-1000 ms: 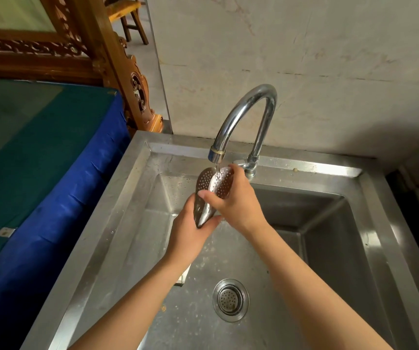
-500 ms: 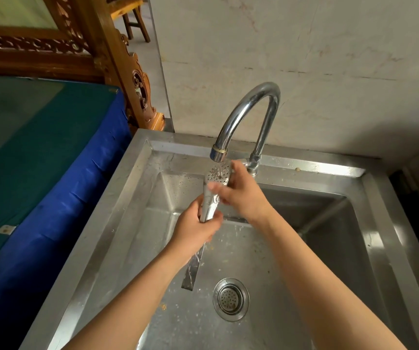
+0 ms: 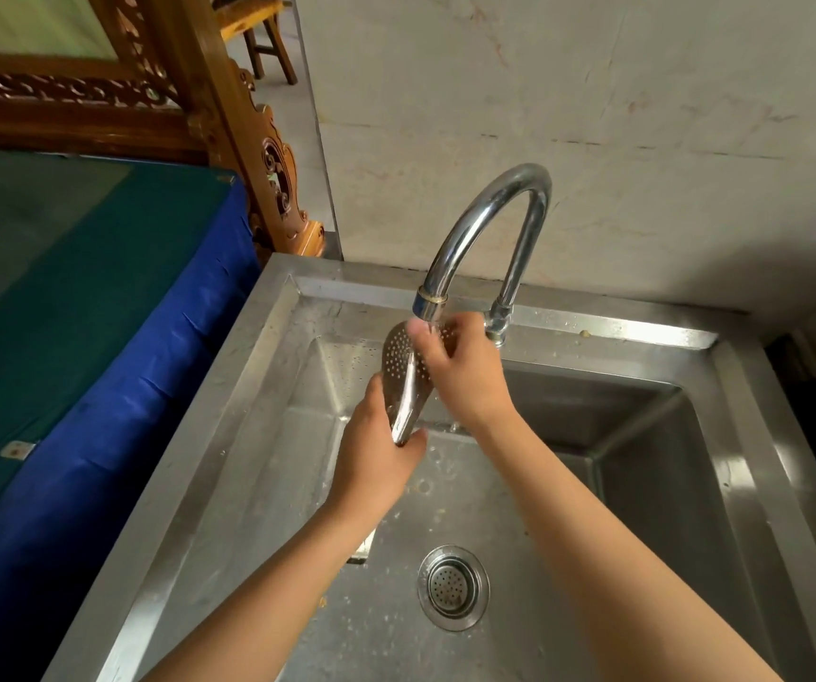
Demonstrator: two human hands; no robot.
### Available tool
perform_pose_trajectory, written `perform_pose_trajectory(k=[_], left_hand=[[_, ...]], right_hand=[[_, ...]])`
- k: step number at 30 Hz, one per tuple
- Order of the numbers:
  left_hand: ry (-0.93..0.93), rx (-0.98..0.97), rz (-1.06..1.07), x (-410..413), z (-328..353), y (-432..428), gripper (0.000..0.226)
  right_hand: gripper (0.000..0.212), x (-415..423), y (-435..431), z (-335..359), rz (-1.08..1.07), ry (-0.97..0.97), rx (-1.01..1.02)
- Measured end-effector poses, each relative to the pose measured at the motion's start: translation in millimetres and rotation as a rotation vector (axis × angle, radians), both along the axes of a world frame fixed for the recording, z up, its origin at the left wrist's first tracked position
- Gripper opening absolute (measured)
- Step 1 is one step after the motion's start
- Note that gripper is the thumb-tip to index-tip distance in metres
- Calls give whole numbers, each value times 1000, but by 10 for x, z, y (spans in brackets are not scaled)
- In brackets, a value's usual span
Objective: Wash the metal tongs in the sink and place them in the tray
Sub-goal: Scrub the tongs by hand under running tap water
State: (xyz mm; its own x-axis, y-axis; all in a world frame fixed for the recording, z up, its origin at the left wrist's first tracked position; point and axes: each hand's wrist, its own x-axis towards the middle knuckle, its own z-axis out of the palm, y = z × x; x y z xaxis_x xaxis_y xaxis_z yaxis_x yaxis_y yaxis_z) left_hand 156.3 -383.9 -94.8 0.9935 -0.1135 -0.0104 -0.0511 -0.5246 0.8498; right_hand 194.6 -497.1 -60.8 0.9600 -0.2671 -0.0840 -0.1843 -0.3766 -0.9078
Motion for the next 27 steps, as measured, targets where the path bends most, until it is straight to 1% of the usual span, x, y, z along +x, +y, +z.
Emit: perform_pose_trajectory(k=[1,2,3,4,5,6,7,8,10,11,13,15,18,20,23,25,27], left_hand=[[14,-1,3,-19,-12,-12,62],[33,-26,5,-41,-26,-23,64],[63,-72,7,-62,-39,-23,63],[101,-129,12,-80,-51,-11,57],[144,-188,20,-97,-58,9,47],[196,-250,23,-116,-72,39,34],[257,-310,22,-138,-97,69,24],[304,-337,20,-168,-133,97,21],[349,-340,18,-226,-183,133,24],[375,-382,18,-256,-192,138,28],[471,-547,-16,-298,-209,152,39],[516,-657,-114,-310,-210,182,43],[480,-598,-253,-293,-206,205,42],[438,-531,-285,-282,-225,203,31],[395,-441,-217,-263,-260,183,5],[325,-344,-161,-252,-298,170,10],[252,-269,-123,-239,-311,173,11]], right_hand=[[44,-32,16,-2,45,11,-11],[47,-43,19,-5,80,34,-22],[43,-45,7,2,102,60,-44],[35,-39,-18,9,116,85,-75],[27,-34,-49,14,117,102,-114],[24,-36,-77,9,106,114,-151],[26,-44,-99,-4,89,123,-173],[30,-50,-107,-23,71,129,-177],[30,-68,-91,-49,54,109,-163],[25,-75,-77,-52,49,83,-156],[15,-76,-72,-77,25,22,-112],[26,-69,-90,-101,-18,-13,-49],[44,-42,-156,-177,-87,3,-27],[51,-19,-187,-219,-116,67,19],[54,14,-220,-248,-59,173,131],[57,15,-245,-235,11,212,218],[59,-5,-282,-209,27,197,268]])
